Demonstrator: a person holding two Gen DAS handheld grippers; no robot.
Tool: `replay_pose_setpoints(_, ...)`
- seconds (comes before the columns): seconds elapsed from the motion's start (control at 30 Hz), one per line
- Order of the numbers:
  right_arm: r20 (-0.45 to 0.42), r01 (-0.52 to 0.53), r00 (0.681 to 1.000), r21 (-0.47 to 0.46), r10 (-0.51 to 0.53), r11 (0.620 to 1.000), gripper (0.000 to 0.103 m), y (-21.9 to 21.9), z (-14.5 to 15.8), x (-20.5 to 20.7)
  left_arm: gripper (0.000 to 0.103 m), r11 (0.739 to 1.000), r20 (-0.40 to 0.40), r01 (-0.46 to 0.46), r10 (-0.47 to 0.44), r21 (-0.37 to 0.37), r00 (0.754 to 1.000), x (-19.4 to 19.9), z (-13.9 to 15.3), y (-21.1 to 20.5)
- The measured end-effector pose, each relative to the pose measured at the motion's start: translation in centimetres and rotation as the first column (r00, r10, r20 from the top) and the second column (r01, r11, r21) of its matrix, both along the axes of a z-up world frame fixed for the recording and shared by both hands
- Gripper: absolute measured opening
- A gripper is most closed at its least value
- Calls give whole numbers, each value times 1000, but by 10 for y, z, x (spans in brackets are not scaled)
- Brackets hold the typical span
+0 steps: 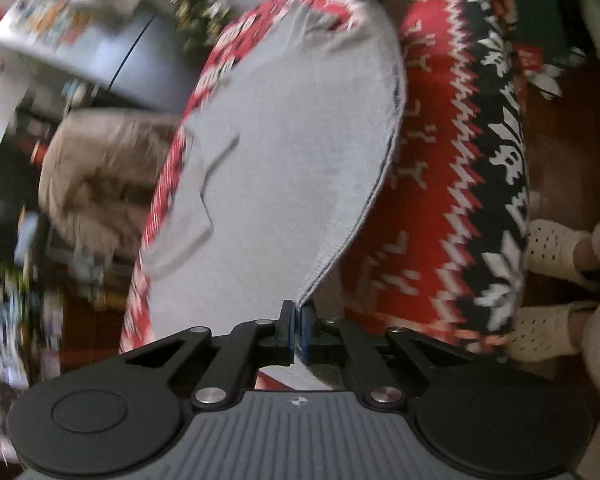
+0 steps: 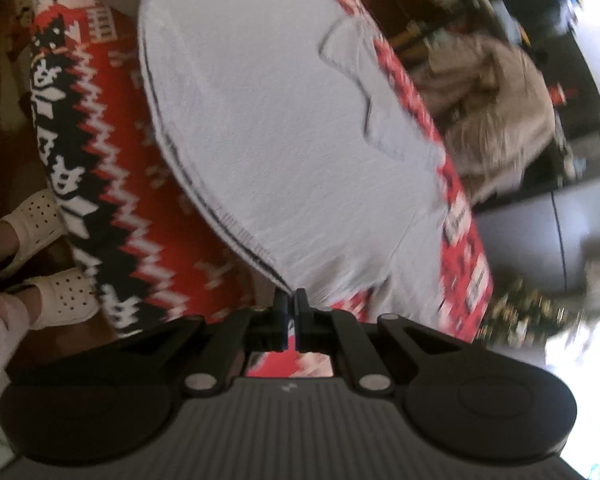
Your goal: Fold clothes
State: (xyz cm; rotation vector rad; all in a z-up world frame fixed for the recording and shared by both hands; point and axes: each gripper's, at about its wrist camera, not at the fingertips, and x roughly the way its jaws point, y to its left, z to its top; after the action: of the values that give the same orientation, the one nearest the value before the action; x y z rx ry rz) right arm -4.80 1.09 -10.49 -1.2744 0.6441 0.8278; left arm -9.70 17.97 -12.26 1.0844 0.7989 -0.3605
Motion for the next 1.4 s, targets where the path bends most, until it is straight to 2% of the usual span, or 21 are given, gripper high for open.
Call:
replay_pose_setpoints(0.13, 45, -150, 988, -13, 151, 989, 2, 9, 22, 36, 3, 986, -21, 159, -158, 51, 987, 34, 18, 21)
replay_pose_setpoints(0.23, 71, -267, 961, -39, 269, 963, 2, 17, 33, 66, 3, 954, -45, 279, -276, 108, 960, 62, 22, 40)
replay_pose_setpoints(0.37, 91, -380, 918, -86, 387, 921, 2, 28, 34, 109, 3, 906, -83, 380, -371, 185, 925, 108, 17, 66)
replay_pose_setpoints(0.5, 91, -447, 884, -127, 459, 886, 2, 42, 26, 158, 3, 880, -122, 410, -392, 241, 912, 153, 3, 83)
replay_pose_setpoints(0.6, 64, -438, 891, -137, 449, 888, 2, 52, 10, 188, 4, 878, -150, 403, -376, 258, 915, 180, -11, 91)
replay_pose_setpoints(0.7, 33, -417, 905, -140, 425, 898, 3, 61, -8, 217, 13, 898, -145, 339, -309, 281, 940, 203, -25, 100)
replay_pose_setpoints(0.73, 23, -410, 909, -141, 417, 901, 3, 64, -14, 227, 20, 909, -137, 305, -277, 284, 951, 208, -27, 104)
replay_pose_setpoints(0.77, 10, -393, 917, -134, 398, 909, 8, 65, -19, 236, 33, 925, -131, 262, -234, 275, 963, 211, -26, 110)
replay_pose_setpoints(0.8, -10, -354, 935, -109, 355, 929, 17, 64, -18, 245, 37, 946, -130, 211, -183, 247, 974, 212, -21, 116)
replay_pose_setpoints(0.87, -51, -266, 963, -56, 264, 962, 32, 61, -17, 259, 38, 976, -132, 106, -81, 191, 988, 214, -12, 130)
replay_pose_setpoints(0.93, -93, -141, 985, 22, 142, 990, 34, 52, -11, 261, 38, 991, -140, -2, 21, 135, 990, 216, -2, 143)
replay_pose_setpoints(1.0, -144, -9, 989, 95, 23, 995, 34, 44, -6, 263, 38, 990, -151, -118, 127, 72, 980, 216, 9, 156)
replay_pose_setpoints(1.07, -202, 126, 975, 159, -92, 979, 34, 35, 0, 266, 38, 970, -146, -243, 237, -24, 960, 209, 23, 160)
replay_pose_setpoints(1.13, -267, 261, 943, 214, -200, 941, 34, 27, 5, 268, 38, 931, -147, -347, 329, -117, 933, 203, 34, 160)
replay_pose_setpoints(1.2, -337, 392, 893, 258, -298, 883, 34, 18, 10, 270, 38, 896, -163, -404, 377, -184, 912, 204, 31, 148)
replay_pose_setpoints(1.33, -474, 626, 754, 309, -454, 716, 34, 3, 19, 275, 38, 804, -205, -508, 465, -310, 861, 204, 26, 126)
replay_pose_setpoints(1.37, -481, 658, 732, 314, -483, 685, 34, 4, 13, 277, 38, 776, -217, -531, 485, -340, 847, 204, 25, 120)
replay_pose_setpoints(1.4, -489, 689, 709, 321, -509, 650, 34, 6, 8, 280, 38, 760, -221, -546, 499, -354, 838, 205, 22, 114)
